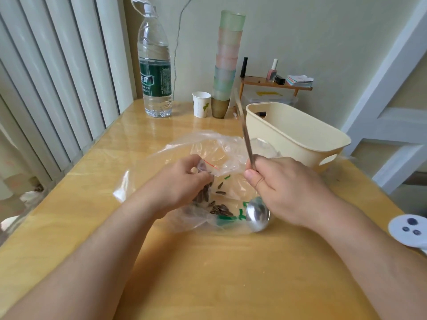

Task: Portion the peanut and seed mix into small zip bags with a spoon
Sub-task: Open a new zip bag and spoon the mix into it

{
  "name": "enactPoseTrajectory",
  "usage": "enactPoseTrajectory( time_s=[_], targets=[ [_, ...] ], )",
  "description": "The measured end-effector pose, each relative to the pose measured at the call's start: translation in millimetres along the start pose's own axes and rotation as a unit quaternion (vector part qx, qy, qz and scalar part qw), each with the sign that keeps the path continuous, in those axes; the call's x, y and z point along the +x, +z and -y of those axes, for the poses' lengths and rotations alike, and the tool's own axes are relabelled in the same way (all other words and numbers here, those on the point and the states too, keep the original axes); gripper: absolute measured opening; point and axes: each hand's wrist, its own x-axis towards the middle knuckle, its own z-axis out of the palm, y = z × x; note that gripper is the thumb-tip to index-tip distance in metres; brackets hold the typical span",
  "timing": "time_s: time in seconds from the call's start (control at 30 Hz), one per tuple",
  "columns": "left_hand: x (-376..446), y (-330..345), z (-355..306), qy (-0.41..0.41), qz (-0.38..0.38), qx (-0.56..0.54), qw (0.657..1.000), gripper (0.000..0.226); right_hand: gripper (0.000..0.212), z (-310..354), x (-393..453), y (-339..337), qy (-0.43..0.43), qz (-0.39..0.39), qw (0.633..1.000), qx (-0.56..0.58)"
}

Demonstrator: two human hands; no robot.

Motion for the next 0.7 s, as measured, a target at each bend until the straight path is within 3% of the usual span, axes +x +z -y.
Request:
enactPoseTrajectory(
  time_s=[0.13, 0.33, 0.47, 0.63, 0.7],
  targets=[
    [-2, 0, -3, -0.004, -0.016, 0.085, 0.996, 0.014, 0.035, 5, -1, -2, 0.015, 0.029, 0.999, 0.005],
    [-6, -1, -5, -0.008, 0.018, 0.118, 0.993, 0.027, 0.021, 5, 1, 27, -0.034, -0.199, 0.965, 0.167],
    [-7, -6, -1, -0.007, 0.051, 0.184, 0.982, 0.048, 0.017, 5, -2, 50, -0.06, -0.223, 0.957, 0.174],
    [-10, -4, 1, 0.007, 0.077, 0.258, 0.963, 0.061, 0.028, 4, -5, 41, -0.041, -0.348, 0.915, 0.199],
    [-10, -2, -1, 0.011, 0.087, 0.258, 0.962, 0.067, 0.021, 10, -2, 44, -0.064, -0.341, 0.917, 0.196]
  ],
)
